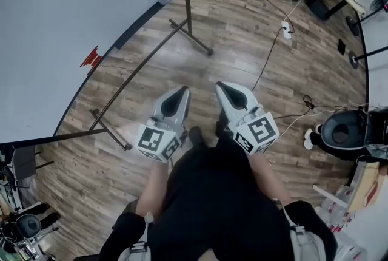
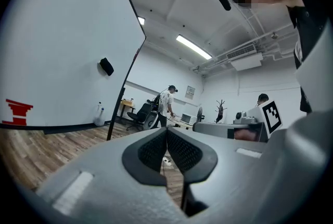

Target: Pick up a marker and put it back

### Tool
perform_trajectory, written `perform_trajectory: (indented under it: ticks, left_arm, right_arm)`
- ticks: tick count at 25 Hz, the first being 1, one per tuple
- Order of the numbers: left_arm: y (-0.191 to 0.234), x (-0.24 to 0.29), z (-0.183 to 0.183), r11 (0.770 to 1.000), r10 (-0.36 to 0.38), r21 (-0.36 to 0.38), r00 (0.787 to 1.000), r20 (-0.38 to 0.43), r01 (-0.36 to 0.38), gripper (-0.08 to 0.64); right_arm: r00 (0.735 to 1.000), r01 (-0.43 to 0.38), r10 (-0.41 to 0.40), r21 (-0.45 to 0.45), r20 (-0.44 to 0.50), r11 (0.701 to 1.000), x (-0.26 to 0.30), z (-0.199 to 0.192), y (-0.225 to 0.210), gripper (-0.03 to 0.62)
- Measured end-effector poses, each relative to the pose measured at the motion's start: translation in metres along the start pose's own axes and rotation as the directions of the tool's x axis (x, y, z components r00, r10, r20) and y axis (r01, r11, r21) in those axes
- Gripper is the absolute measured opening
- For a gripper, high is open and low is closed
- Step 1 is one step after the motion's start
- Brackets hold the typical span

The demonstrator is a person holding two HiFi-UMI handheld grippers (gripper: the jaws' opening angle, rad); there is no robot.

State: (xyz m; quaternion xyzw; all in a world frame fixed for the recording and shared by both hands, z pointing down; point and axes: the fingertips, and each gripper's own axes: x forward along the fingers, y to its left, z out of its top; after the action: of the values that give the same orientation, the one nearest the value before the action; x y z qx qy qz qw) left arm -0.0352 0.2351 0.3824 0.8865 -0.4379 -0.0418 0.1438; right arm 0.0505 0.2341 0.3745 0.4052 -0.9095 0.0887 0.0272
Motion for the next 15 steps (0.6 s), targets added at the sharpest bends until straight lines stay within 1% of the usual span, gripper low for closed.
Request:
perform_trajectory:
  ticks: [2,5,9,12,15]
  left_arm:
    - [0.001,0.004,-0.004,1.0,-0.014,-0.019,1.0,-0.002,0.014,0.013]
    - [0.001,0.016,0.002,1.0,-0.01,0.0,1.0,0.004,0.01,0.014]
    - [0.009,0.035,0.012,1.0,0.019,0.022,1.0,0.01,-0.02,0.014]
    - [0.02,0.053,0.013,0.998,0.055,0.02,0.999,-0.001,-0.055,0.013]
    - [0.024,0.081,0.027,0.996,0.077,0.034,0.997,0.014,-0.077,0.012]
  right_arm:
    - [1.0,-0.015,0.015,0.001,-0.004,1.0,0.001,-0.003,0.001,0.002]
    - [0.999,-0.03,0.03,-0.011,0.012,0.999,0.007,0.004,-0.008,0.002]
    - [0.997,-0.055,0.055,-0.004,0.048,0.998,0.023,0.017,-0.029,0.002]
    - [0.995,-0.083,0.084,-0.011,0.063,0.996,0.038,0.026,-0.048,0.002]
    - [0.99,-0.106,0.108,-0.021,0.088,0.994,0.05,0.043,-0.075,0.002]
